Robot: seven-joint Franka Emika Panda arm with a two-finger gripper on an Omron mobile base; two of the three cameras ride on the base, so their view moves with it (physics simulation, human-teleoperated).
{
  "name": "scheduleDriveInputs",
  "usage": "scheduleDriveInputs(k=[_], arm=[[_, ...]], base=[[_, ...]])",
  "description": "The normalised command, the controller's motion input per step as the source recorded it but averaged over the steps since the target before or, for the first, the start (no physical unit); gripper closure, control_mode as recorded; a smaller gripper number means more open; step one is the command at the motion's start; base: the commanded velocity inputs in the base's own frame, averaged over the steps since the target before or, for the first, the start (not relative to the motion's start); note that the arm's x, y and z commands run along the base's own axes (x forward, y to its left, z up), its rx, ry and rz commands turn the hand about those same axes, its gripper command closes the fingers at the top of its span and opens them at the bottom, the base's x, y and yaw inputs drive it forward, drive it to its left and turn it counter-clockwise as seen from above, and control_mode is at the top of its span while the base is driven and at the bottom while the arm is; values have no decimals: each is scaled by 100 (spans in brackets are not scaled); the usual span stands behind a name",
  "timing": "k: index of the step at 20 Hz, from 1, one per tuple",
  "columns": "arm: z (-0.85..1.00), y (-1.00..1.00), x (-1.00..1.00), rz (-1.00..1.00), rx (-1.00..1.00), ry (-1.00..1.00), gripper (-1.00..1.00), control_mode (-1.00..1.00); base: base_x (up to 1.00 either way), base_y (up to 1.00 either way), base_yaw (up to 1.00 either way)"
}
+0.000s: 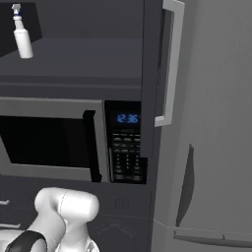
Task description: Move the cutting board and knife to the sink. Then move spray from the cabinet to the counter.
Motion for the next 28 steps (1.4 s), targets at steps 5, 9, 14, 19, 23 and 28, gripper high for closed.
scheduleDriveInputs(k=[5, 9, 14, 19, 23, 28], arm=[[6, 0, -1, 0, 1, -17, -100, -100], [40, -11, 6, 0, 8, -10, -100, -100], [40, -15, 25, 4, 12, -2, -100, -100], [2, -33, 27, 16, 12, -3, -100, -100], [-2, -30, 25, 12, 2, 0, -100, -100], [0, -13, 36, 5, 0, 0, -100, -100]], base=[[0, 0, 0], [0, 0, 0], [0, 0, 0], [0, 0, 0], [0, 0, 0], [0, 0, 0]])
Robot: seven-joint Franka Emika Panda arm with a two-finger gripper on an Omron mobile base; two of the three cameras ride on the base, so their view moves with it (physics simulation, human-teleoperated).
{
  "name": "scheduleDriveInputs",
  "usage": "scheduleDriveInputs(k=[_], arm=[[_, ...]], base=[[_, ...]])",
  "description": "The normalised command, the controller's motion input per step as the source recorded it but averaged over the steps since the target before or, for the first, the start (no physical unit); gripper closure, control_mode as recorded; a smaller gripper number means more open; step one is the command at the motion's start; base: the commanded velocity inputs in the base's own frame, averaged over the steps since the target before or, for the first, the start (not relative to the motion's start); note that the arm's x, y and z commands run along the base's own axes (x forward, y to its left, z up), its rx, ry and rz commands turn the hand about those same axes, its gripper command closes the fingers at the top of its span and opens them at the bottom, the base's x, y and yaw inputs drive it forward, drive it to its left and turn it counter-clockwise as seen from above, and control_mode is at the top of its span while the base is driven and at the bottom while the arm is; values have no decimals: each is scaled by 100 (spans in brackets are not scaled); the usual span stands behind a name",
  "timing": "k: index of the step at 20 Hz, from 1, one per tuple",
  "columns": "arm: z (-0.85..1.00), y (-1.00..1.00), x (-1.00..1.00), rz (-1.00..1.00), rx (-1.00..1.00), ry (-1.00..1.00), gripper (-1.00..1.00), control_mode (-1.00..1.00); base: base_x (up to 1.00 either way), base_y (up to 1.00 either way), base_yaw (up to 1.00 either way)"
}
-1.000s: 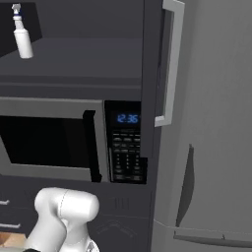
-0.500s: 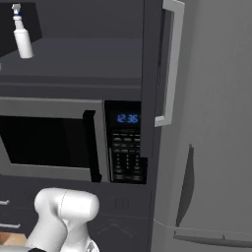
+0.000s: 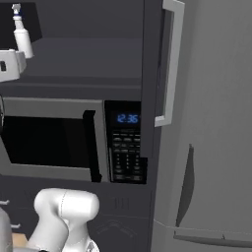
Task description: Move the cutting board and knife to the sink. Then move spray from the cabinet to the counter.
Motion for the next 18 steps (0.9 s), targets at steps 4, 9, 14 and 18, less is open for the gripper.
scheduleDriveInputs(k=[4, 9, 14, 18], arm=[[0, 0, 41, 0, 0, 0, -100, -100], [0, 0, 45, 0, 0, 0, -100, -100], [0, 0, 48, 0, 0, 0, -100, -100], [0, 0, 48, 0, 0, 1, -100, -100]], base=[[0, 0, 0], [0, 0, 0], [0, 0, 0], [0, 0, 0]])
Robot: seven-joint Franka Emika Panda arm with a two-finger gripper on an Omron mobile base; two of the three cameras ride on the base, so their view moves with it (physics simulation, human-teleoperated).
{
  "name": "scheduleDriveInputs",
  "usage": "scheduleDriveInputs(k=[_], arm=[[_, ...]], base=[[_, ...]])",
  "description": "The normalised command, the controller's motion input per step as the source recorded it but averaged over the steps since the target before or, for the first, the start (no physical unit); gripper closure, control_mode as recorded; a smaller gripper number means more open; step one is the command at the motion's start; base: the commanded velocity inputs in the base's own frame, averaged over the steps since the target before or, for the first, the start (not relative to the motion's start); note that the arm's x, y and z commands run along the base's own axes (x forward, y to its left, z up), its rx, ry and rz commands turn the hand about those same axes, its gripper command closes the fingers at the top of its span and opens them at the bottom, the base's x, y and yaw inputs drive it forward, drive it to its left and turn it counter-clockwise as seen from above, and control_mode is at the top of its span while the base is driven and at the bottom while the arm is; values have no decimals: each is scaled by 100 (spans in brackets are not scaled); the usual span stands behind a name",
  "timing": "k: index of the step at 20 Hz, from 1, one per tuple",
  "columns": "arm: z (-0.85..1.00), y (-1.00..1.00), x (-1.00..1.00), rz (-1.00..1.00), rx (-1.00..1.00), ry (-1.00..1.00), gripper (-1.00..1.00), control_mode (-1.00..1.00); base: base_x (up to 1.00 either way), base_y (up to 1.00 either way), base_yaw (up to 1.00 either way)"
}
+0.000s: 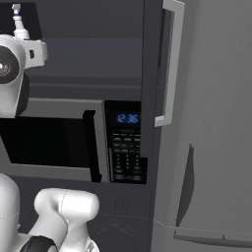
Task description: Move the cutting board and knife to the sink. Then move spray from the cabinet to the counter.
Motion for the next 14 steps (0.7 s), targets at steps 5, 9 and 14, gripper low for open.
scheduleDriveInputs(k=[5, 9, 14], arm=[[0, 0, 46, 0, 0, 2, -100, -100], [0, 0, 36, 0, 0, 6, -100, -100], [0, 0, 17, 1, -1, 9, -100, -100]], base=[[0, 0, 0], [0, 0, 0], [0, 0, 0]])
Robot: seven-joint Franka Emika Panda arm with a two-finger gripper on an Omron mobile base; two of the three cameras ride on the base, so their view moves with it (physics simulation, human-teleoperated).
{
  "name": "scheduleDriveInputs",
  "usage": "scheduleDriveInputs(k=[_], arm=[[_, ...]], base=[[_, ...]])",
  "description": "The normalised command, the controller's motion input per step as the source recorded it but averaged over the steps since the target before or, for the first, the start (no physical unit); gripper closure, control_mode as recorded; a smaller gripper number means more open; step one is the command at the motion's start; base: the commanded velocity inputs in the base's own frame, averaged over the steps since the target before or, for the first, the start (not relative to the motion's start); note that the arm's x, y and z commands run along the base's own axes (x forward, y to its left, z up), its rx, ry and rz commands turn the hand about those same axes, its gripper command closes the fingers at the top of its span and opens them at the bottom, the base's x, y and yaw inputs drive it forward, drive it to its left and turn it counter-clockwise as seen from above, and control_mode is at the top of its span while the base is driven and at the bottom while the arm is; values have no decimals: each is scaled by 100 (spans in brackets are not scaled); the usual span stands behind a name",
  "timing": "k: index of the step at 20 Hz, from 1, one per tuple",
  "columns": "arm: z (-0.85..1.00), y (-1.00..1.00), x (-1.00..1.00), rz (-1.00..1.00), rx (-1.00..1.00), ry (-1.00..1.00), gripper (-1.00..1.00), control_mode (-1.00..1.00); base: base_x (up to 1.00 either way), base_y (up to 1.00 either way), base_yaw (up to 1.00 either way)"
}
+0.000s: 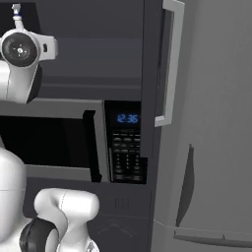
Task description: Move the cutting board and knife to the sink. Then move spray from the cabinet to the counter.
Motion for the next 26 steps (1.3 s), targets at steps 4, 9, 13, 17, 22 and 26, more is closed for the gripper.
scheduleDriveInputs(k=[4, 9, 13, 17, 22, 26], arm=[[0, 1, 0, 0, -2, 0, -100, -100], [-2, 0, 0, 12, -3, 0, -100, -100], [-1, 4, 2, 15, -2, 1, -100, -100], [0, 18, 11, 12, -4, 8, -100, -100], [0, 36, 11, 2, -9, 9, -100, -100], [0, 37, 22, 0, -9, 5, -100, -100]], base=[[0, 0, 0], [0, 0, 0], [0, 0, 0], [0, 0, 0], [0, 0, 0], [0, 0, 0]])
